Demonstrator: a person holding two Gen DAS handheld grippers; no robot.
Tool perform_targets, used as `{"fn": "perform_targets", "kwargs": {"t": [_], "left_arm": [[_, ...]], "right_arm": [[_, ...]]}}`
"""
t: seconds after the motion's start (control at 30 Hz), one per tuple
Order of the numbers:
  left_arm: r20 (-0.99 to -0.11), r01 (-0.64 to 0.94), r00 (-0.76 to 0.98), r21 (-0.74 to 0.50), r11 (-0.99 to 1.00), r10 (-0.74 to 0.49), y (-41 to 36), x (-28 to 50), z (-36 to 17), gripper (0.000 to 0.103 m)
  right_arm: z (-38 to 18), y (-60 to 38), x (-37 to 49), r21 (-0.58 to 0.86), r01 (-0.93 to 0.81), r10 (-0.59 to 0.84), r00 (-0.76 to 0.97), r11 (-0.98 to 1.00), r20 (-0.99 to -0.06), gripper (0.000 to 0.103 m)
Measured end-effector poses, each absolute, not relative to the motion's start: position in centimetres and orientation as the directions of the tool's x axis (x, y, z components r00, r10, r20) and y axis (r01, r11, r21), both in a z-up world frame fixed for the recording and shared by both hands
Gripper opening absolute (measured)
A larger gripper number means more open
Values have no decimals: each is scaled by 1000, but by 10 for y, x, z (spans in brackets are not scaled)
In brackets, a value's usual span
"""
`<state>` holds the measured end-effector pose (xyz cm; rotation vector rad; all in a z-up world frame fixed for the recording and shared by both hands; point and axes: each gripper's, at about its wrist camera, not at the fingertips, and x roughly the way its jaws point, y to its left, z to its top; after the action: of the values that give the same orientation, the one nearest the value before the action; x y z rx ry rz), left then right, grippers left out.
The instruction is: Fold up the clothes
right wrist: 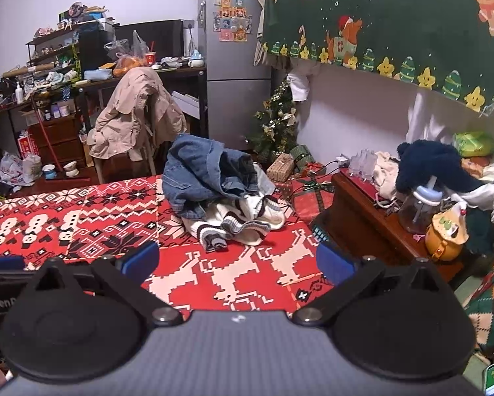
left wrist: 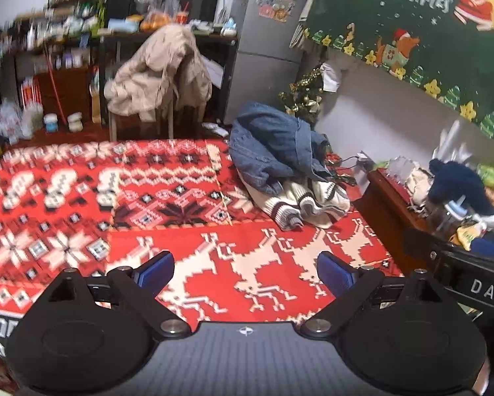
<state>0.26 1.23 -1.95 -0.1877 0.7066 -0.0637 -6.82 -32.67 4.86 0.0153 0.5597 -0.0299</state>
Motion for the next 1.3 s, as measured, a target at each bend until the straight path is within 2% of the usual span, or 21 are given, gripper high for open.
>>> {"fn": "perform_targets", "kwargs": {"t": [0.23, 0.47, 0.6, 0.77, 0.9, 0.97, 1.07, 1.13, 1.17, 1.2, 1.3], "left_arm": [[-639, 6, 751, -247, 969, -167, 19, 11, -34, 94], [-595, 36, 771, -314, 949, -227, 25, 34, -48, 93], [-574, 39, 765, -411, 911, -292, 32, 59, -54, 86], [-534, 26, 810, -380, 925, -242, 28, 88, -61, 86], [-483, 45, 837, -407, 912, -257, 28, 113, -69, 86], [-471, 50, 844, -408, 911, -257, 27, 127, -73, 86], [-479, 60, 840, -384, 921, -254, 18, 153, -81, 78], [-546, 45, 800, -362, 931, -251, 13, 177, -91, 69], [-563, 39, 786, -368, 929, -256, 12, 187, -96, 56], [-580, 32, 771, -373, 927, -261, 11, 198, -102, 47], [-597, 20, 760, -374, 927, -257, 9, 222, -115, 47]], "right_arm": [[37, -333, -65, 52, 12, 15, 868, 999, -497, 102], [21, -336, -42, 41, 36, -10, 868, 999, -496, 102], [11, -337, -22, 45, 9, 14, 879, 999, -476, 102], [0, -340, 6, 108, -42, 85, 898, 993, -431, 102], [-15, -351, 37, 224, -96, 179, 905, 970, -386, 102], [-22, -352, 56, 219, -95, 177, 904, 971, -389, 102], [-33, -352, 81, 204, -91, 166, 905, 975, -390, 102], [-38, -353, 100, 191, -83, 153, 906, 978, -395, 102], [-40, -353, 109, 182, -72, 140, 907, 981, -397, 101], [-41, -353, 118, 173, -62, 127, 908, 983, -400, 100], [-47, -354, 154, 161, -64, 127, 899, 985, -420, 93]]}}
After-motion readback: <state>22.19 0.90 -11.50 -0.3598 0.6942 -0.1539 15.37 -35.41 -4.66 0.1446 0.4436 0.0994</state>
